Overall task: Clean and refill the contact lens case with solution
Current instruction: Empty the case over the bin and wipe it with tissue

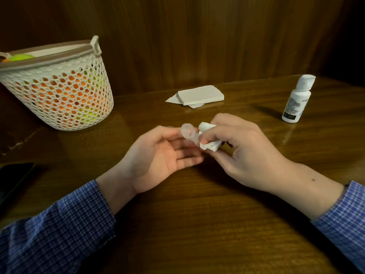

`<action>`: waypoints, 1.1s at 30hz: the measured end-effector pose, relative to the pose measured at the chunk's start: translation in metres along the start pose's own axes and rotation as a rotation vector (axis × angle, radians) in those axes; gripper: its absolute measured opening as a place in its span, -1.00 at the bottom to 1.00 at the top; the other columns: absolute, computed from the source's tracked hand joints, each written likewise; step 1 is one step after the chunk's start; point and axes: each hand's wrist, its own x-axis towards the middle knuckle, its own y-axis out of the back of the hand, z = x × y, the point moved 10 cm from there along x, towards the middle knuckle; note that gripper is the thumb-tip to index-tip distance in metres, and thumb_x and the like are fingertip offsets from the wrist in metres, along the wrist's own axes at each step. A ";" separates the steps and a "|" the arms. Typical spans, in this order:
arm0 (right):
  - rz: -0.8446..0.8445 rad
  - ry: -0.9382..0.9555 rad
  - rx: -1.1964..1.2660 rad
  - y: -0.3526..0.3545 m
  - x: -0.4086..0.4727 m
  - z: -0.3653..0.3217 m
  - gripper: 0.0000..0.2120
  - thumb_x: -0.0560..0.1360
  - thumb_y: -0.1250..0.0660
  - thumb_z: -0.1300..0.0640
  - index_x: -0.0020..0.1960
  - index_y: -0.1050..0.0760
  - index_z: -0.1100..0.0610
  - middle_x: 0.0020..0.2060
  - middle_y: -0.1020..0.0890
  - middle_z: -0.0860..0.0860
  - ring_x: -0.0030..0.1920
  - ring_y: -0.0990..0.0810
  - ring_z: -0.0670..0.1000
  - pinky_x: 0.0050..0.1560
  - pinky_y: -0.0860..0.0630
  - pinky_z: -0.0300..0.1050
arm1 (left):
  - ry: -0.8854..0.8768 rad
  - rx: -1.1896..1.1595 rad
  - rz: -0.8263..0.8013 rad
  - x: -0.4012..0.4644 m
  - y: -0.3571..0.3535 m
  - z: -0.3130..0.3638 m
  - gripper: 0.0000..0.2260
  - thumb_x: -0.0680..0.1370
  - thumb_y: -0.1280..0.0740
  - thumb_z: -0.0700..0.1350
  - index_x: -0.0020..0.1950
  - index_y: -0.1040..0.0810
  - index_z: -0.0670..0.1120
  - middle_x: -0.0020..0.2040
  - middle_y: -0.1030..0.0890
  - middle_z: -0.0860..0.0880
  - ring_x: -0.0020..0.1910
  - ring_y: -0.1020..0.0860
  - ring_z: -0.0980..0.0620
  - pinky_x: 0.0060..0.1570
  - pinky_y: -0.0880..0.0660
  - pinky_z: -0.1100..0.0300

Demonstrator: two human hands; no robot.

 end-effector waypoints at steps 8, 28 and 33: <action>-0.142 0.171 0.010 -0.010 -0.002 -0.017 -0.84 0.47 -0.50 0.32 0.03 -0.70 0.16 -0.11 -0.60 0.02 -0.09 -0.55 0.04 -0.14 -0.52 0.00 | 0.273 0.114 -0.115 -0.013 0.000 -0.015 -0.79 0.49 -0.42 -0.06 0.02 -0.68 -0.17 -0.20 -0.61 -0.10 -0.26 -0.58 0.05 -0.25 -0.60 0.18; -0.107 -0.239 0.584 -0.017 0.000 0.021 -0.82 0.57 -0.41 0.17 0.11 -0.71 -0.02 -0.16 -0.71 -0.12 -0.18 -0.64 -0.14 -0.13 -0.56 -0.25 | 0.029 0.112 -0.151 -0.002 0.005 0.003 -0.60 0.55 -0.36 -0.20 0.40 -0.54 -0.22 0.18 -0.65 -0.14 0.08 -0.64 0.02 0.07 -0.60 0.16; -0.020 -0.322 0.779 -0.014 0.000 0.027 -0.84 0.55 -0.42 0.27 0.05 -0.70 0.06 -0.18 -0.75 0.00 -0.21 -0.68 -0.05 -0.23 -0.61 -0.21 | -0.051 0.062 -0.113 0.000 0.010 0.008 -0.61 0.54 -0.38 -0.16 0.37 -0.61 -0.16 0.24 -0.65 -0.15 0.15 -0.64 0.00 0.13 -0.59 0.15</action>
